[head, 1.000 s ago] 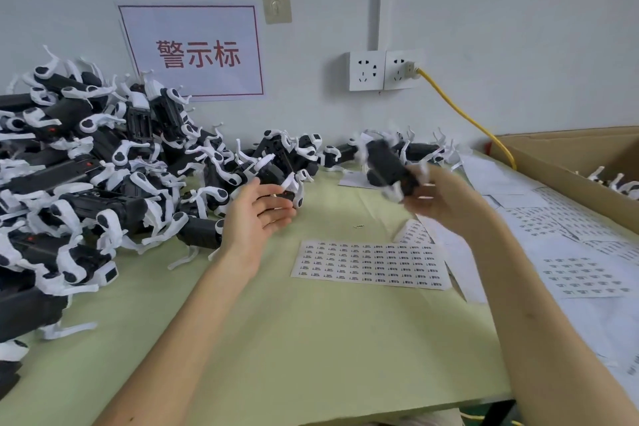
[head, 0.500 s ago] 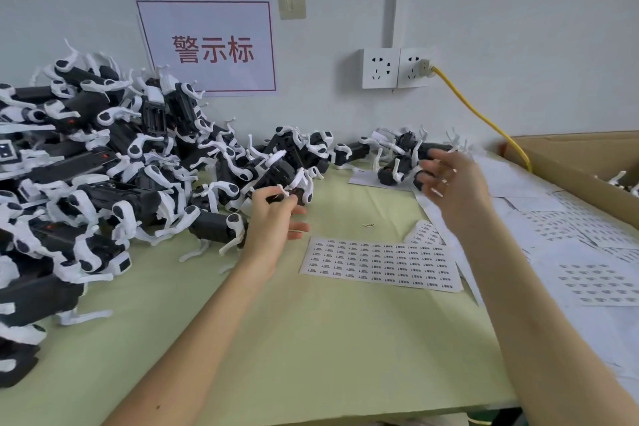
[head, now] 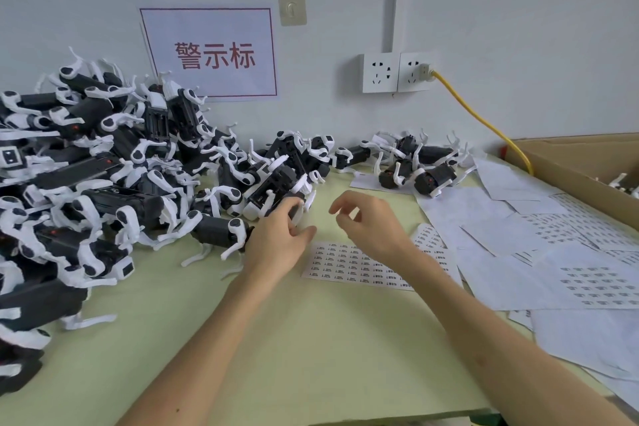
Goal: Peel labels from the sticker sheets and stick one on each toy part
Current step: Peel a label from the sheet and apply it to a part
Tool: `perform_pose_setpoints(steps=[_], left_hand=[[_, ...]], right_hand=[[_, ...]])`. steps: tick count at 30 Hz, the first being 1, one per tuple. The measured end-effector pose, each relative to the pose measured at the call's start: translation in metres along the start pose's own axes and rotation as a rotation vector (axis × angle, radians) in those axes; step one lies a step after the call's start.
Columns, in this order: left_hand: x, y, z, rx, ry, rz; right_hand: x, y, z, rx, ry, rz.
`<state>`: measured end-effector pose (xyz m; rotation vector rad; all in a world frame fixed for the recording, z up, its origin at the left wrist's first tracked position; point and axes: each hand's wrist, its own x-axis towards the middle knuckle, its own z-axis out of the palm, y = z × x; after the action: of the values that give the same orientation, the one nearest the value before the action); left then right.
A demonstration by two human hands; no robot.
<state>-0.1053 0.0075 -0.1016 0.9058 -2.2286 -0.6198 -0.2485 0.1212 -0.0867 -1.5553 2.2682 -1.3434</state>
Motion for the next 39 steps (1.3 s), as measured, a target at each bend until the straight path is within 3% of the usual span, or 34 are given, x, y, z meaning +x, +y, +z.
perform_pose_setpoints(steps=[6, 12, 17, 22, 25, 29, 31, 34, 39], left_hand=[[-0.002, 0.001, 0.001, 0.019, 0.052, 0.000], [0.000, 0.004, -0.003, -0.087, 0.224, 0.182], [0.001, 0.011, -0.007, -0.486, 0.295, 0.040], [-0.001, 0.019, -0.013, -0.910, 0.216, -0.179], [0.000, 0.020, -0.016, -1.077, 0.137, -0.300], [0.002, 0.020, -0.021, -1.267, 0.089, -0.328], [0.003, 0.021, -0.022, -1.278, 0.168, -0.337], [0.005, 0.016, -0.023, -1.086, 0.266, -0.378], [-0.001, 0.020, -0.021, -0.945, -0.033, -0.393]], right_hand=[[-0.003, 0.000, 0.005, -0.036, -0.051, -0.038], [-0.003, -0.001, 0.006, -0.037, -0.068, -0.080], [-0.005, 0.000, 0.007, -0.069, -0.136, -0.230], [-0.007, -0.006, 0.006, -0.362, 0.040, -0.394], [-0.006, -0.010, 0.003, -0.384, 0.197, -0.470], [-0.006, -0.009, -0.004, -0.371, 0.307, -0.523], [-0.005, -0.010, -0.007, -0.394, 0.330, -0.492], [-0.004, -0.015, -0.011, -0.270, 0.328, -0.367], [-0.007, -0.017, -0.013, 0.181, 0.238, -0.171]])
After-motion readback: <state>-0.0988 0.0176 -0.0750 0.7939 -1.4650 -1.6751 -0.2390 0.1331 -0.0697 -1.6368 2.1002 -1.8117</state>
